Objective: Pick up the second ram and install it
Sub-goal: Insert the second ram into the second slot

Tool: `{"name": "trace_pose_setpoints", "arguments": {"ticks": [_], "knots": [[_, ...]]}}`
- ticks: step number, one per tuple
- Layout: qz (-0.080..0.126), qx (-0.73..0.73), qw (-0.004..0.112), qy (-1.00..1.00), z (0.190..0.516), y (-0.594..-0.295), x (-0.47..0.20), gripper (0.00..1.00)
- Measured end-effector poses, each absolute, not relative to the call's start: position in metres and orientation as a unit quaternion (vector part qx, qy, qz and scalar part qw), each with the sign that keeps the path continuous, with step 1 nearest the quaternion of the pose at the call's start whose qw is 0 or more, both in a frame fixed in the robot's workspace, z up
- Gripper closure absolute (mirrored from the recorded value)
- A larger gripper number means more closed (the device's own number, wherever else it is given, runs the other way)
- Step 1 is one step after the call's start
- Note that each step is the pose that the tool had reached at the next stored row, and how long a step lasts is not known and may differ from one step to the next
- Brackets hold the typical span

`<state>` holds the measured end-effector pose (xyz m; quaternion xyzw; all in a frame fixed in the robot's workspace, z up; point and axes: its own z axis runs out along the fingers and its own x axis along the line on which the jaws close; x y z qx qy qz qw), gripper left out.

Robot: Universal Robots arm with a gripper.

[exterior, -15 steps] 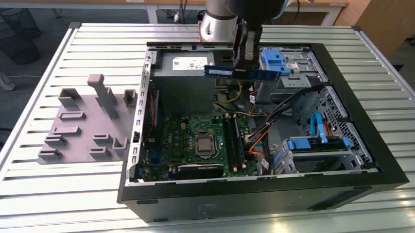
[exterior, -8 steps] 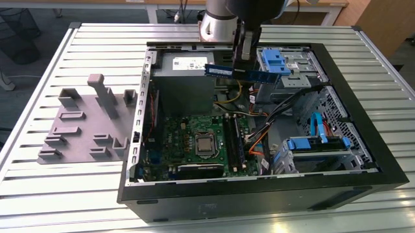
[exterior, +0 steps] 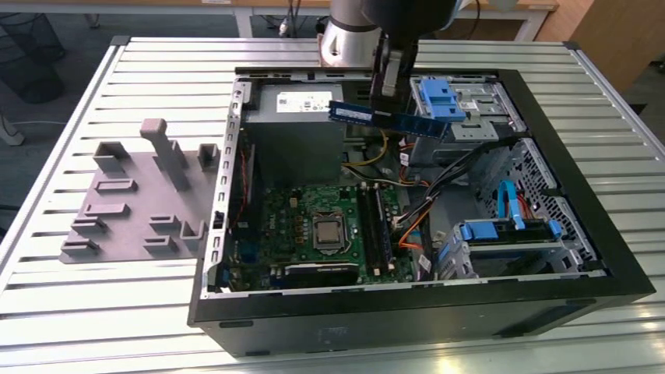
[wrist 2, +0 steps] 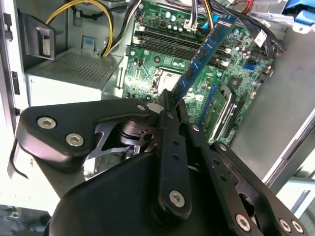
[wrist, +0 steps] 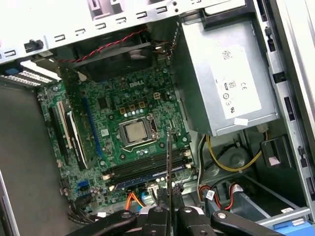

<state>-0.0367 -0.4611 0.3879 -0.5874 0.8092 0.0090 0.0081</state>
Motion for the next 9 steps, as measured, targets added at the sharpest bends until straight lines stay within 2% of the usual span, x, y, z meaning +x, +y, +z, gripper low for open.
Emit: {"name": "trace_pose_setpoints", "arguments": {"ticks": [9], "knots": [[0.009, -0.548, 0.009, 0.836, 0.3871, -0.4611, -0.0367, 0.86]]}}
